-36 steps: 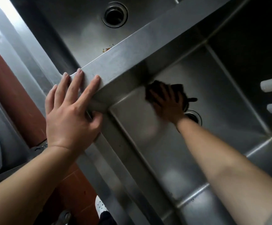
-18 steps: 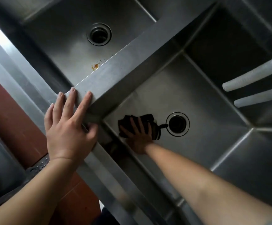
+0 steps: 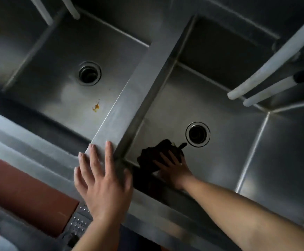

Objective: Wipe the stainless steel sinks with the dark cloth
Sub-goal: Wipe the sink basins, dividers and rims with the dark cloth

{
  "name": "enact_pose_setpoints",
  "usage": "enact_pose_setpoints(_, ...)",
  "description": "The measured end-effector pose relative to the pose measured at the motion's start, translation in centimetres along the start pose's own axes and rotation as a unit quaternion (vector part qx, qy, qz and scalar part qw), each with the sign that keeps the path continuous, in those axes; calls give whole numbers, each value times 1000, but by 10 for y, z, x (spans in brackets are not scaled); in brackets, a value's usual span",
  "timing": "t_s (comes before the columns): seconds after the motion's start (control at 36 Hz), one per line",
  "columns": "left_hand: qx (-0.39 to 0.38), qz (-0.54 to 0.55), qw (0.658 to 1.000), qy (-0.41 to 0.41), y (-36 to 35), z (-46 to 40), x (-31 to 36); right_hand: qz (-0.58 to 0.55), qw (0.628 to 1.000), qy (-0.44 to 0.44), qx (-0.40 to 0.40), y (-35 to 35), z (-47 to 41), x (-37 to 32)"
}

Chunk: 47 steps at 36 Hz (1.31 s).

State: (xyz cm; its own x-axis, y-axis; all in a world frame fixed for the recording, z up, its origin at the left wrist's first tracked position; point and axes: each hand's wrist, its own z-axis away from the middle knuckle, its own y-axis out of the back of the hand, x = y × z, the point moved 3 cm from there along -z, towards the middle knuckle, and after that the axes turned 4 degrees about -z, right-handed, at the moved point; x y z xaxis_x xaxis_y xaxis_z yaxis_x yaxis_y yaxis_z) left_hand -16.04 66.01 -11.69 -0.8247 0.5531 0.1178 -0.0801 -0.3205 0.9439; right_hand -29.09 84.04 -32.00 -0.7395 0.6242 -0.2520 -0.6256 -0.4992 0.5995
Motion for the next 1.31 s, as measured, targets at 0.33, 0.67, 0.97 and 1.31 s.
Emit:
enact_pose_setpoints(0.33,17,-24,928,-371,36,-177,126,-178,943,-191,205,46,-88,4)
enact_pose_setpoints(0.67,83,11,930,-358,27,-195,146,-235,925,-212,211,210,-172,99)
enact_pose_setpoints(0.97,95,7,932,-348,31,-197,149,-368,849,-300,230,269,-191,93)
enact_pose_setpoints(1.31,107,-15,931,-350,34,-194,153,-250,883,-359,171,267,-160,122)
